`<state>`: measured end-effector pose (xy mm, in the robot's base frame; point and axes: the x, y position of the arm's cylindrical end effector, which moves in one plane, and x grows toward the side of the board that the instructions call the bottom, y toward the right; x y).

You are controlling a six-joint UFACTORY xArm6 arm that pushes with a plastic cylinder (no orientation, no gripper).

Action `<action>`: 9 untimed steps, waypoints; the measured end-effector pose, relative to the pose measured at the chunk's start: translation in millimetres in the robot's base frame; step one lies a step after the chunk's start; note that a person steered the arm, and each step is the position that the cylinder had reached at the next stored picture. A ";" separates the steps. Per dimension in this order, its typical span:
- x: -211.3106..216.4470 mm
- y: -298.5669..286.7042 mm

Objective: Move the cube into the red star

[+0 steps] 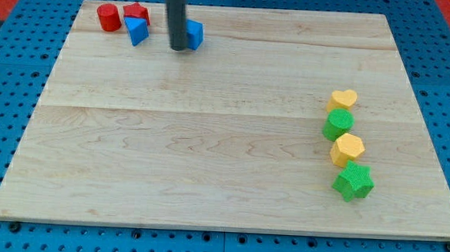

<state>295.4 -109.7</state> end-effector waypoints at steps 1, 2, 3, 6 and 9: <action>40.8 32.4; 56.4 91.3; 6.4 111.8; 20.8 38.4; 64.2 363.2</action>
